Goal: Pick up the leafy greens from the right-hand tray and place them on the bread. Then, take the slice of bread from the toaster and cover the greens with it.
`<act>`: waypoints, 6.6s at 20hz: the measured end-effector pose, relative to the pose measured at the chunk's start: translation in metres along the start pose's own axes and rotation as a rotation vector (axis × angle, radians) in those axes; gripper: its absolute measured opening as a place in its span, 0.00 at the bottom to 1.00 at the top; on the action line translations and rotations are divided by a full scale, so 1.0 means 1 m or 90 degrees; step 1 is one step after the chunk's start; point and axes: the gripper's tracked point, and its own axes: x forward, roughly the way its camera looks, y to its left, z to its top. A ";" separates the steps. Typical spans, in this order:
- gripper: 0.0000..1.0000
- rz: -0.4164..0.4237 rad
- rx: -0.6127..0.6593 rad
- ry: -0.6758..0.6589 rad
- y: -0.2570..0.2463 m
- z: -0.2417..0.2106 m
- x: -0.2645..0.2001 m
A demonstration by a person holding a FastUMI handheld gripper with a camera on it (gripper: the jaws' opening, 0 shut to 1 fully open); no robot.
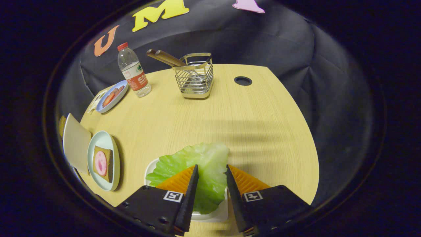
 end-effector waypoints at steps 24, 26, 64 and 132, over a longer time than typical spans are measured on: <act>0.00 -0.106 0.014 -0.114 0.085 0.013 -0.122; 0.00 -0.092 0.008 -0.127 0.111 0.015 -0.136; 0.06 -0.015 -0.066 0.006 0.291 -0.002 -0.050; 0.16 0.040 -0.018 -0.173 0.491 0.057 -0.223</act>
